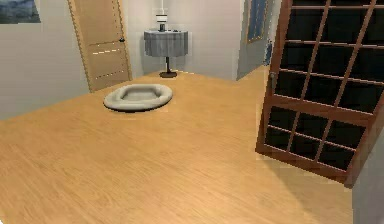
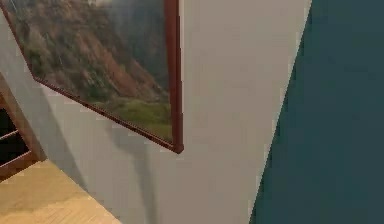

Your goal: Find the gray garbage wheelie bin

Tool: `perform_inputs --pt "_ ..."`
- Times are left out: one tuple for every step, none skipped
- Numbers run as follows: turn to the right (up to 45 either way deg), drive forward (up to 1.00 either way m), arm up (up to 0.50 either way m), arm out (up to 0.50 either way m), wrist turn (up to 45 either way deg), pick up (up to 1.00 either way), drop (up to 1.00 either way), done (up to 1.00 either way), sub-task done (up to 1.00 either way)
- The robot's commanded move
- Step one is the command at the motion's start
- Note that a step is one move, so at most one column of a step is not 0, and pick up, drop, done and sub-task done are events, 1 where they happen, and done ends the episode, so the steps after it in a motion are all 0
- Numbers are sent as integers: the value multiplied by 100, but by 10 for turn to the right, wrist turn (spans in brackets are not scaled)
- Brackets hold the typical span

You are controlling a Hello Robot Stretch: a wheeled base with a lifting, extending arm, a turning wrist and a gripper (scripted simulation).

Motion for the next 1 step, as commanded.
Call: perform_inputs --pt "0 30 0 0 0 0 0 0 0"
